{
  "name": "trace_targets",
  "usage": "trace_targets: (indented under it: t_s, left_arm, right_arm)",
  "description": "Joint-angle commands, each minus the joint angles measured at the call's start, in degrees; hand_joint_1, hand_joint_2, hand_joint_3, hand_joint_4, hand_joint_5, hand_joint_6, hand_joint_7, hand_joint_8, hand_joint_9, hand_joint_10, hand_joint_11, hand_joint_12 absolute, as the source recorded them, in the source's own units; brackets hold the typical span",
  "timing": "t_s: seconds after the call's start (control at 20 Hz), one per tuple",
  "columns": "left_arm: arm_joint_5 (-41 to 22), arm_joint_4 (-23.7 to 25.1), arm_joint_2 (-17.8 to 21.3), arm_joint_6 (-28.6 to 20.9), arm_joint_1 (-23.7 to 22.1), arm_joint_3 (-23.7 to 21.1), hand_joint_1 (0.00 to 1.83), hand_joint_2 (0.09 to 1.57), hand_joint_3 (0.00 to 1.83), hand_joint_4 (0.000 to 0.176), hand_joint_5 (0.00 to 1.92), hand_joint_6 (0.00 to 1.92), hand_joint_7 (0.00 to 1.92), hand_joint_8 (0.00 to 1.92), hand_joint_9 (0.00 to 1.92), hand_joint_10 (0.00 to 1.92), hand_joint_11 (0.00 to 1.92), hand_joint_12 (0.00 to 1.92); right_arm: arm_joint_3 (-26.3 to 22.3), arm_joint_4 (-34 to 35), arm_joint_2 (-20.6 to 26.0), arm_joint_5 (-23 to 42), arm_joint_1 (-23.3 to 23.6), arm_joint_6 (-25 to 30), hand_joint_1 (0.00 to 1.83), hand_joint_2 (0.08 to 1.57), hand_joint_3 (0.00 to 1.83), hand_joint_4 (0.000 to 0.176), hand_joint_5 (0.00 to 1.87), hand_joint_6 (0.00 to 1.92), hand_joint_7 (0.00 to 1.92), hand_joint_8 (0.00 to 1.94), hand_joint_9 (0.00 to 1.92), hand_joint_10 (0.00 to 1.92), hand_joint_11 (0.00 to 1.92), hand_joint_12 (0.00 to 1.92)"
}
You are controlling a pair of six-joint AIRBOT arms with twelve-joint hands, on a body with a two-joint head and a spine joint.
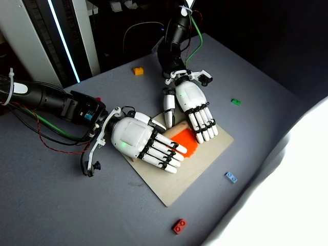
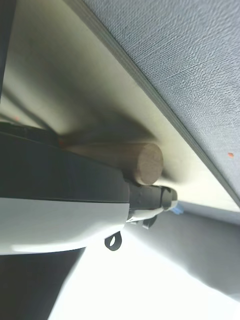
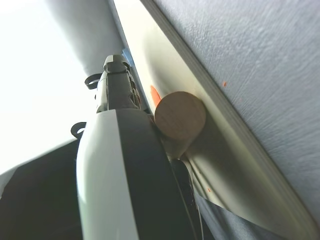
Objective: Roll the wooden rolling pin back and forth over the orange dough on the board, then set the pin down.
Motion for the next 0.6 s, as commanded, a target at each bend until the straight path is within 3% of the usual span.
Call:
trace_targets:
  t_s: [0.0, 0.55]
  left_arm:
    - [-5.15, 1.79, -0.13, -0.73, -0.22, 0.35, 0.0, 1.4, 0.01, 0.0, 0.0, 0.0, 0.0, 0.0, 0.0, 0.0, 0.0, 0.0]
    - [-5.28, 2.04, -0.31, 0.27, -0.63, 1.75, 0.0, 1.4, 0.01, 0.0, 0.0, 0.0, 0.0, 0.0, 0.0, 0.0, 0.0, 0.0]
  right_arm:
    - [0.56, -1.44, -0.01, 2.96, 0.34, 0.11, 0.0, 1.49, 0.0, 0.0, 0.05, 0.0, 0.05, 0.0, 0.03, 0.0, 0.0, 0.0]
    - [1.74, -1.09, 0.03, 1.79, 0.71, 0.45, 0.0, 1.49, 0.0, 0.0, 0.06, 0.0, 0.06, 0.0, 0.03, 0.0, 0.0, 0.0]
